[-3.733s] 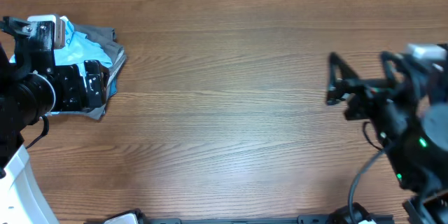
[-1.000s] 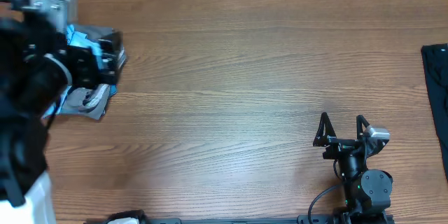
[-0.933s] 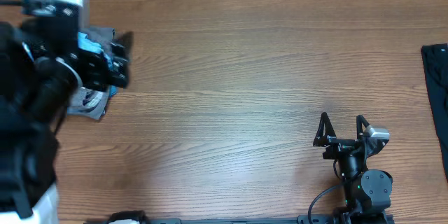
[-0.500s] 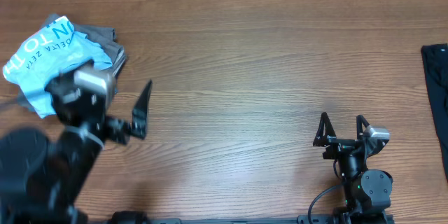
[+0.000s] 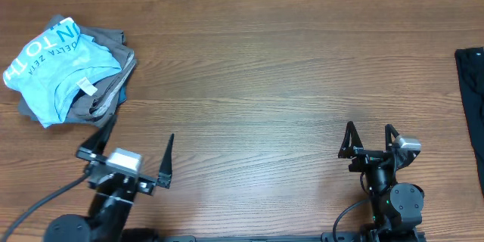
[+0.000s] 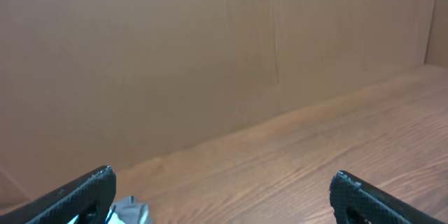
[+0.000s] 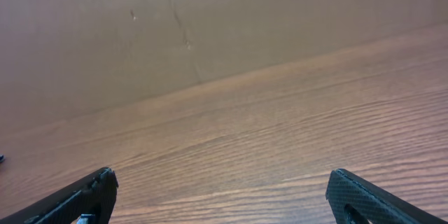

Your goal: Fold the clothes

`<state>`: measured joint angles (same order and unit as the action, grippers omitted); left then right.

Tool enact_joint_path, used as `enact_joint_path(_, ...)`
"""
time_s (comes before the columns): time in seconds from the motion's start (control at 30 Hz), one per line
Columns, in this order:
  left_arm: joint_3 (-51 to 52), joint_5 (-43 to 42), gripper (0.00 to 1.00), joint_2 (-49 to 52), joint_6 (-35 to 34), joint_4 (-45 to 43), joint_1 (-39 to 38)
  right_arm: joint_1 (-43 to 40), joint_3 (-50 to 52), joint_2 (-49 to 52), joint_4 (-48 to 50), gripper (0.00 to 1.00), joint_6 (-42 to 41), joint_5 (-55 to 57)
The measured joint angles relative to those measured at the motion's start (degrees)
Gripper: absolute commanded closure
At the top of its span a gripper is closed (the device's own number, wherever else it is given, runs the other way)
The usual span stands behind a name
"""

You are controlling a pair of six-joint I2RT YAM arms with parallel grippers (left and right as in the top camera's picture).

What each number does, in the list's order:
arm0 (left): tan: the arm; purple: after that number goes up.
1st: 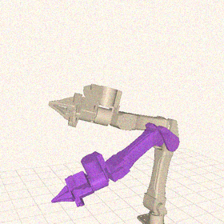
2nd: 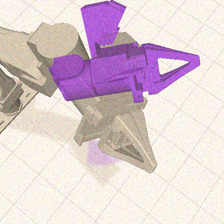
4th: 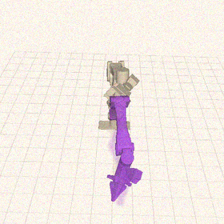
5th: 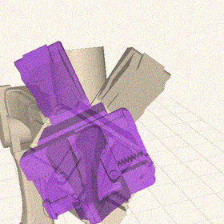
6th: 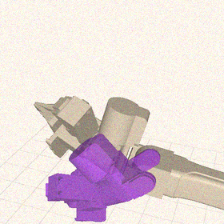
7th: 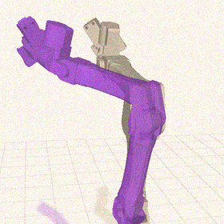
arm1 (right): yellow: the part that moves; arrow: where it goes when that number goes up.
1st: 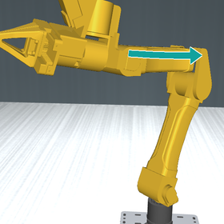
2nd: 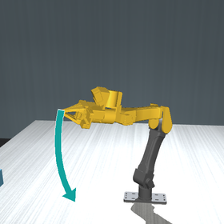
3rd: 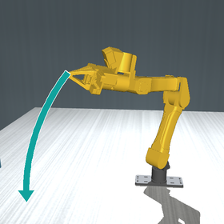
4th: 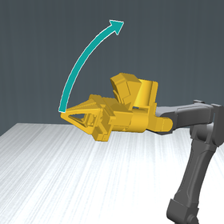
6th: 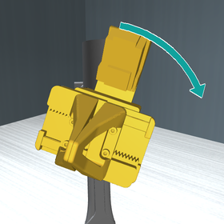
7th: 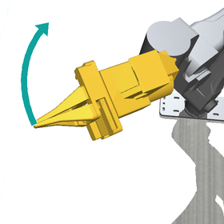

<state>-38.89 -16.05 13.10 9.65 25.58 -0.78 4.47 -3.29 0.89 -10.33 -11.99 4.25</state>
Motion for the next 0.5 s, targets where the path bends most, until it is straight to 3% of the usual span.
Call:
enact_joint_path(0.27, 15.5, 0.0, 0.00, -11.6, 0.0, -5.4, 0.0, 0.0, 0.0, 0.0, 0.0, 0.00, 0.0, 0.0)
enact_joint_path(0.5, 25.5, 0.0, 0.00, -12.1, -0.5, -14.3, 0.0, 0.0, 0.0, 0.0, 0.0, 0.00, 0.0, 0.0)
